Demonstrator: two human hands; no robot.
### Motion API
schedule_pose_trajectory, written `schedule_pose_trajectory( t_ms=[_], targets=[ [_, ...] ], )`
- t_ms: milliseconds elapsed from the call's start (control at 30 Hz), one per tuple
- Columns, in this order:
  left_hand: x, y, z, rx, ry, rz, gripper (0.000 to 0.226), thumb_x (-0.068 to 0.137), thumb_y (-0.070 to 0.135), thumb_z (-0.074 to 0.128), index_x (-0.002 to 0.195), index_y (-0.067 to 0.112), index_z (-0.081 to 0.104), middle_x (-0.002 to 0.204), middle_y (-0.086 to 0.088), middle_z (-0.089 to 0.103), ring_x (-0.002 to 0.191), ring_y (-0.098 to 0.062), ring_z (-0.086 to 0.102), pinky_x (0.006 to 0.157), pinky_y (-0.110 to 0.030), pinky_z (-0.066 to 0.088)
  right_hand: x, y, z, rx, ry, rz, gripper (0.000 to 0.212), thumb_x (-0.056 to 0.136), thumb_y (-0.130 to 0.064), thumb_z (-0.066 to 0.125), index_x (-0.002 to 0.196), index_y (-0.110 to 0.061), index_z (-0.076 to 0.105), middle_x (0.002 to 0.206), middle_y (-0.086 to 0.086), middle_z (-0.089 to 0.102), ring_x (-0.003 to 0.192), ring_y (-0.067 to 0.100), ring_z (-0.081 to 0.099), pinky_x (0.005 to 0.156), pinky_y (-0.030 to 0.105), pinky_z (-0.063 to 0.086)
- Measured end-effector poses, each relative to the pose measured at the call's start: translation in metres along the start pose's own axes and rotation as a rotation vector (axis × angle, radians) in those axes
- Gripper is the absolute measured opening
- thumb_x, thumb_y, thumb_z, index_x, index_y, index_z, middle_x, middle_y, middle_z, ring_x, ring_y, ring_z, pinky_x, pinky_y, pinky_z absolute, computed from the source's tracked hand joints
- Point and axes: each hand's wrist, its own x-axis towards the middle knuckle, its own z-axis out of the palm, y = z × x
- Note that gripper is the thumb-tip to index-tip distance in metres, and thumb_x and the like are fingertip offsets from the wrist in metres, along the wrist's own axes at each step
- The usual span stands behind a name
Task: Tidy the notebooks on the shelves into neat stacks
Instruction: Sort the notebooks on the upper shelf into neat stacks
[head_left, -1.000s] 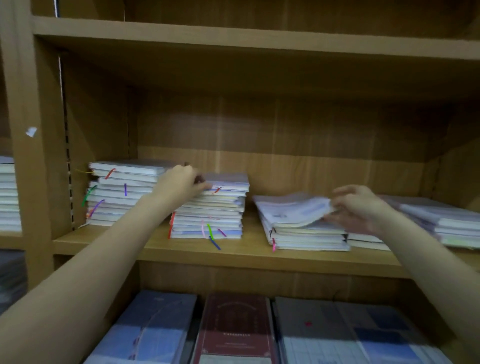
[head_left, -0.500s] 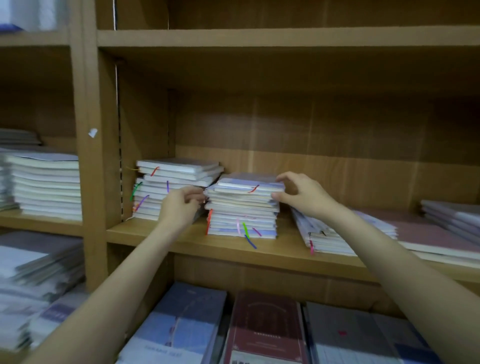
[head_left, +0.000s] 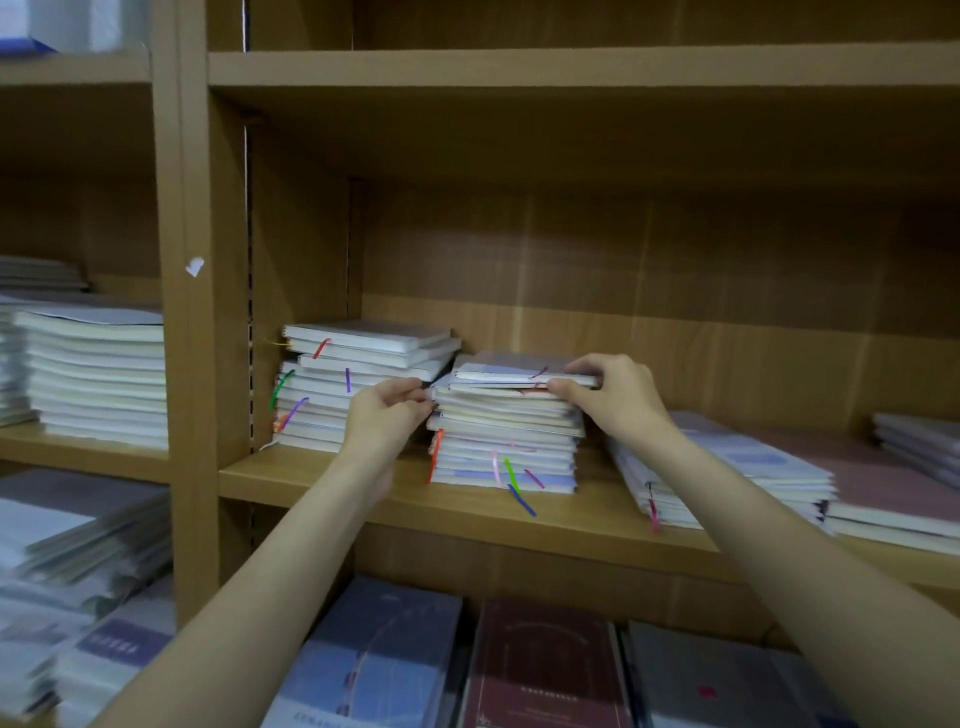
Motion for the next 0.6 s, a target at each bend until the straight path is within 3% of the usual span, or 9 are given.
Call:
schedule_pose_trajectory(
  t_ms=[67, 133, 200, 267, 400, 467, 533, 600],
  targets=[
    [-0.005, 0.005, -0.001, -0.066, -0.066, -0.044, 0.043, 0.085, -0.010, 0.053, 0.127, 0.001, 0.050, 0.116, -0.009, 0.058, 0.109, -0.022, 0.059, 0.097, -0.032, 0.047, 0.000, 0.003, -0.003, -0.014, 0.020, -0.001, 0.033, 0.086, -0.034, 0.066, 0.110, -0.011, 0.065, 0.107, 0.009, 0.065, 0.060, -0.005, 0.052, 0.049, -0.001, 0.035],
    [-0.008, 0.008, -0.003, -0.103, -0.168, -0.082, 0.044, 0.087, -0.013, 0.047, 0.129, -0.002, 0.048, 0.119, -0.012, 0.055, 0.105, -0.021, 0.061, 0.092, -0.029, 0.049, -0.002, 0.009, -0.007, -0.006, 0.008, 0.019, 0.042, 0.083, -0.040, 0.067, 0.115, -0.013, 0.064, 0.110, 0.008, 0.065, 0.078, 0.006, 0.062, 0.060, 0.004, 0.039],
    [-0.008, 0.009, -0.007, -0.028, -0.218, -0.063, 0.041, 0.089, -0.013, 0.042, 0.127, -0.003, 0.049, 0.120, -0.013, 0.056, 0.101, -0.018, 0.063, 0.084, -0.025, 0.051, -0.002, 0.019, -0.009, -0.017, -0.014, 0.045, 0.046, 0.082, -0.045, 0.066, 0.118, -0.016, 0.062, 0.115, 0.005, 0.064, 0.107, 0.019, 0.058, 0.082, 0.023, 0.043],
    [-0.007, 0.012, -0.009, 0.110, -0.217, -0.002, 0.037, 0.090, -0.010, 0.043, 0.125, 0.000, 0.053, 0.118, -0.012, 0.061, 0.098, -0.013, 0.062, 0.079, -0.019, 0.053, -0.002, 0.023, -0.011, -0.026, -0.022, 0.039, 0.046, 0.083, -0.045, 0.064, 0.119, -0.017, 0.062, 0.115, 0.005, 0.064, 0.114, 0.024, 0.054, 0.091, 0.032, 0.043],
    [-0.006, 0.020, -0.006, 0.293, -0.271, 0.043, 0.035, 0.093, -0.005, 0.044, 0.124, 0.005, 0.056, 0.115, -0.007, 0.061, 0.106, -0.015, 0.058, 0.092, -0.025, 0.047, 0.002, 0.020, -0.017, -0.095, -0.091, 0.019, 0.043, 0.085, -0.042, 0.064, 0.117, -0.015, 0.063, 0.115, 0.004, 0.063, 0.109, 0.019, 0.054, 0.084, 0.024, 0.038],
    [-0.005, 0.023, -0.005, 0.352, -0.303, 0.032, 0.037, 0.094, -0.004, 0.041, 0.127, 0.005, 0.053, 0.116, -0.007, 0.059, 0.109, -0.016, 0.056, 0.094, -0.026, 0.046, 0.007, 0.020, -0.024, -0.081, -0.145, 0.049, 0.040, 0.080, -0.043, 0.068, 0.112, -0.018, 0.065, 0.110, 0.004, 0.065, 0.103, 0.018, 0.058, 0.087, 0.031, 0.046],
    [-0.004, 0.025, -0.005, 0.377, -0.317, 0.022, 0.039, 0.094, -0.005, 0.038, 0.129, 0.004, 0.051, 0.123, -0.010, 0.058, 0.112, -0.017, 0.055, 0.095, -0.026, 0.045, 0.009, 0.024, -0.029, 0.045, -0.192, 0.127, 0.038, 0.077, -0.039, 0.072, 0.109, -0.020, 0.064, 0.111, 0.007, 0.064, 0.103, 0.023, 0.061, 0.088, 0.039, 0.053],
    [-0.006, 0.026, -0.005, 0.337, -0.318, -0.004, 0.039, 0.094, -0.008, 0.036, 0.129, 0.001, 0.051, 0.125, -0.013, 0.057, 0.110, -0.017, 0.054, 0.094, -0.024, 0.044, 0.002, 0.026, -0.030, 0.293, -0.250, 0.242, 0.036, 0.081, -0.025, 0.071, 0.114, -0.017, 0.059, 0.117, 0.013, 0.059, 0.103, 0.026, 0.061, 0.077, 0.034, 0.057]
  ],
)
